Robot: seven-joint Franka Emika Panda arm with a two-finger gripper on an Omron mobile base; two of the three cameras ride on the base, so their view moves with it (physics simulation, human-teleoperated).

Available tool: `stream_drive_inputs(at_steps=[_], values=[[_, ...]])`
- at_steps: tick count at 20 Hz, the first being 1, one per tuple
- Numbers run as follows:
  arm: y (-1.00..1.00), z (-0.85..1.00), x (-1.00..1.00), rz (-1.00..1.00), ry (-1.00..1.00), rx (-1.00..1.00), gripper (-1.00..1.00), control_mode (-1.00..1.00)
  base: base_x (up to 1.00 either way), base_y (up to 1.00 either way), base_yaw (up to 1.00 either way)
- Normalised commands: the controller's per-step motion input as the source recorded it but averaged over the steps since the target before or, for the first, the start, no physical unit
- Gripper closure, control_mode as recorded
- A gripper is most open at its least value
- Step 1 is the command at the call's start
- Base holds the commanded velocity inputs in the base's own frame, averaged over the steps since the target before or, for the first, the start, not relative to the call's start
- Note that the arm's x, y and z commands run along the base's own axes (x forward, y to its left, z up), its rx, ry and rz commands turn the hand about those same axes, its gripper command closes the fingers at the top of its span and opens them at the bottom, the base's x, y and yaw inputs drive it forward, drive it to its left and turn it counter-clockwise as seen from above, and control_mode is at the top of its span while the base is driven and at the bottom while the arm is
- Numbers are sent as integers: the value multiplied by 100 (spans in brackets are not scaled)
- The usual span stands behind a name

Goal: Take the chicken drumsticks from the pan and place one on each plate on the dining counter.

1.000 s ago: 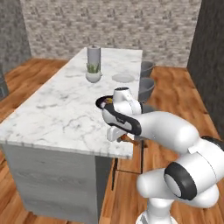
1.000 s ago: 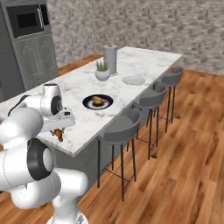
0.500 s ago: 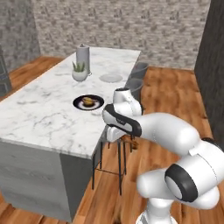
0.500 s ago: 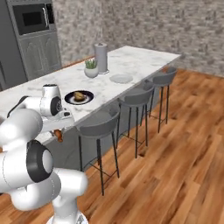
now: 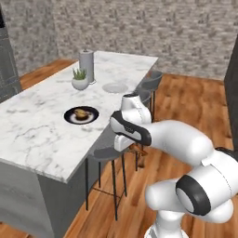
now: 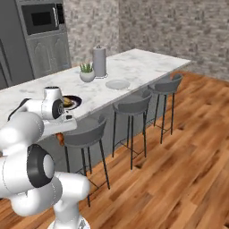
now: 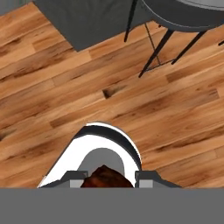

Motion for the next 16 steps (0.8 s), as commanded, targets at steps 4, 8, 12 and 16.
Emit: stream_drive_inputs(at_steps=[4, 8, 12, 16], values=[[0, 0, 0, 0, 0, 0, 100, 100, 51, -68, 29], [0, 0, 0, 0, 0, 0, 100, 100, 55, -66, 29], [0, 0, 0, 0, 0, 0, 100, 100, 56, -66, 29], [0, 0, 0, 0, 0, 0, 100, 100, 52, -70, 26]])
